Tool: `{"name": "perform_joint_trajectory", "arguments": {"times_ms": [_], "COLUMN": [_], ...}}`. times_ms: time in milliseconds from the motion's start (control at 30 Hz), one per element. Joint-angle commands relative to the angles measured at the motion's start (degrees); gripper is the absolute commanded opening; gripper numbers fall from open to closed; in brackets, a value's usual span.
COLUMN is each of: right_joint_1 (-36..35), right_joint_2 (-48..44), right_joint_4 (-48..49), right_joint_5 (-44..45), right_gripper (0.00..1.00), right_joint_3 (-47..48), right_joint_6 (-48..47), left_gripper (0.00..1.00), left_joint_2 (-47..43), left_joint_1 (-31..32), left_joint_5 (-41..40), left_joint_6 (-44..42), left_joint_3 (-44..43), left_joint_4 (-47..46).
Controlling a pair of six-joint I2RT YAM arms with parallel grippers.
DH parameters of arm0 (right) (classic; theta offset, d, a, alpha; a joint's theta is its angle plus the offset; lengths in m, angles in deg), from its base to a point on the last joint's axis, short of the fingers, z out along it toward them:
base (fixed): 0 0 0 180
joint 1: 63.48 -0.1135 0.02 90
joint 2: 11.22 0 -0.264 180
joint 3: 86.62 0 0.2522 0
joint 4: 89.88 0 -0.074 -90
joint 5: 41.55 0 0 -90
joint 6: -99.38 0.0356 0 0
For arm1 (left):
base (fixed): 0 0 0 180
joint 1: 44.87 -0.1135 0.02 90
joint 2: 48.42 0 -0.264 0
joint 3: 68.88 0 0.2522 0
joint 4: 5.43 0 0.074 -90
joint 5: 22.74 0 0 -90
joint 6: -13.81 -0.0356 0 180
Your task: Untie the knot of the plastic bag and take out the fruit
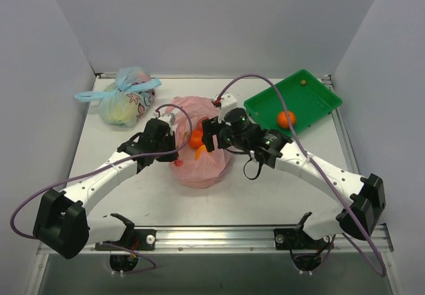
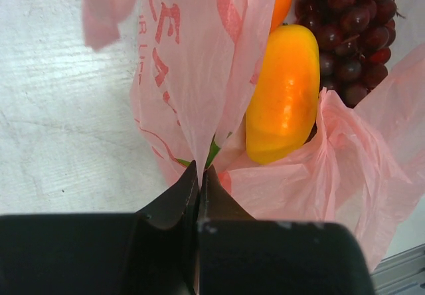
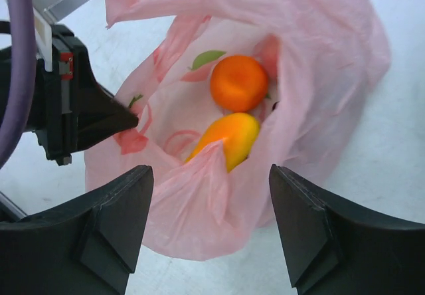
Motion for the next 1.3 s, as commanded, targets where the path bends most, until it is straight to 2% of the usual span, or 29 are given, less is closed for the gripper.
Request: {"name": "perform_joint_trajectory", "arguments": {"times_ms": [0,267,367,500,633,767,867,967,1000,1100,1267], "right_joint_1": [-3.1,-5.3,-6.0,-6.0,-5.3,-5.1,-6.1,-7.9,-8.3,-9.2,-9.1], "right_joint_2": [4.8,11.4,11.1,10.0,10.0,10.1,8.9,5.8,5.0,2.9,3.7], "right_joint_4": [-0.8,3.4,3.4,3.2,2.5,0.6,-3.1,-6.2,-6.9,-9.4,-9.4], "right_joint_5": [1.2,-2.4,-3.8,-3.9,-3.2,-2.9,-1.3,0.5,1.3,2.3,5.1], "right_gripper": [0.71,0.60,0.50,0.31,0.21,0.18,0.23,0.41,0.51,0.63,0.70], "right_joint_3": [1.2,-8.2,-11.8,-18.5,-21.6,-20.8,-18.4,-15.9,-15.1,-11.6,-6.9], "right_joint_6": [-0.2,5.6,7.8,10.5,13.8,14.4,12.9,11.2,10.9,10.1,9.3], "left_gripper": [0.01,0.01,0.02,0.02,0.05,0.06,0.06,0.06,0.06,0.07,0.07], "left_joint_2": [-3.2,-8.5,-10.7,-12.9,-12.9,-13.0,-12.1,-11.3,-11.2,-10.6,-9.8], "left_joint_1": [1.6,6.9,8.6,10.7,12.4,14.4,15.9,16.9,17.2,18.3,19.5], "left_joint_5": [-0.9,-6.5,-9.4,-11.5,-10.4,-9.5,-10.0,-10.5,-10.9,-11.8,-12.7], "left_joint_6": [2.8,8.8,11.1,14.1,16.7,20.0,20.9,21.0,21.1,21.0,21.1], "left_joint_3": [1.8,9.3,11.7,14.8,17.9,21.6,22.4,22.5,22.5,22.3,22.3], "left_joint_4": [-1.5,-4.9,-6.2,-9.8,-13.4,-18.5,-19.9,-19.9,-19.9,-20.0,-20.1]}}
